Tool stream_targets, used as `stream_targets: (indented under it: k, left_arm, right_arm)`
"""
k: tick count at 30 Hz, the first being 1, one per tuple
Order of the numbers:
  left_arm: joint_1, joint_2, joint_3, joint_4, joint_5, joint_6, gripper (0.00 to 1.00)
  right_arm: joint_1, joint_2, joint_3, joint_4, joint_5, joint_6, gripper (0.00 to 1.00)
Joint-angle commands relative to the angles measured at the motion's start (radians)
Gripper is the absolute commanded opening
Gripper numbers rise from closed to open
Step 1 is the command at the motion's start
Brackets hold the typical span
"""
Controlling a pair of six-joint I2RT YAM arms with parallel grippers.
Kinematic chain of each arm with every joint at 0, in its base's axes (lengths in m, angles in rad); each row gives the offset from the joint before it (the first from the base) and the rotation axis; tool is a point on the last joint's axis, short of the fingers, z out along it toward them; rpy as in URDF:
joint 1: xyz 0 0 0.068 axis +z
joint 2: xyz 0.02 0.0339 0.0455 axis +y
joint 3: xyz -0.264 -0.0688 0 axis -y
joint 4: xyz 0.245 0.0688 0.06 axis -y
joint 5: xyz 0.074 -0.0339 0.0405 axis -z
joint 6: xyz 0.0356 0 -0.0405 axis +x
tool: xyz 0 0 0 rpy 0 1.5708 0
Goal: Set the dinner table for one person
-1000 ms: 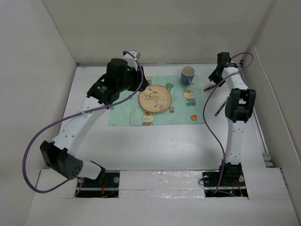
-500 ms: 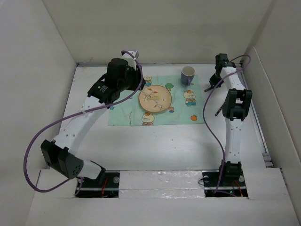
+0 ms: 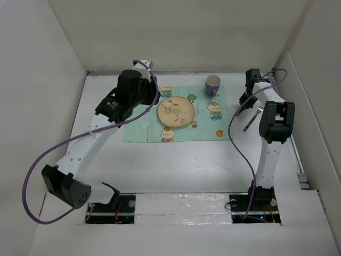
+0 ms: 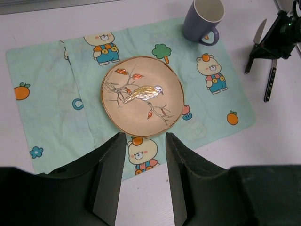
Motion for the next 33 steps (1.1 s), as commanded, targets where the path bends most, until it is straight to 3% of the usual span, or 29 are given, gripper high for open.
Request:
stream_targets:
  k: [1, 8, 9, 12, 19, 33]
  left_arm:
    - [0.004, -0.032, -0.004, 0.029, 0.035, 0.004, 0.36]
    - [0.004, 0.004, 0.03, 0.024, 0.075, -0.037, 0.36]
    - [0.004, 0.007, 0.036, 0.023, 0.072, -0.042, 0.36]
    - [0.004, 0.013, 0.062, 0.024, 0.034, -0.042, 0.36]
    - [0.013, 0.004, 0.059, 0.039, 0.018, -0.092, 0.38]
    - [0.013, -0.051, -0.036, 0.052, 0.041, -0.149, 0.38]
  right_arm:
    - [0.017, -0.192, -0.133, 0.206, 0.024, -0.104, 0.0]
    - [0.128, -0.594, -0.365, 0.374, -0.046, -0.227, 0.0]
    - [0.15, -0.662, -0.439, 0.394, -0.148, -0.231, 0.0]
    - [0.279, -0.765, -0.495, 0.414, -0.241, -0.285, 0.0]
    - [0.443, -0.756, -0.572, 0.397, -0.365, -0.362, 0.0]
    - [0.445, -0.371, -0.459, 0.347, -0.251, -0.349, 0.0]
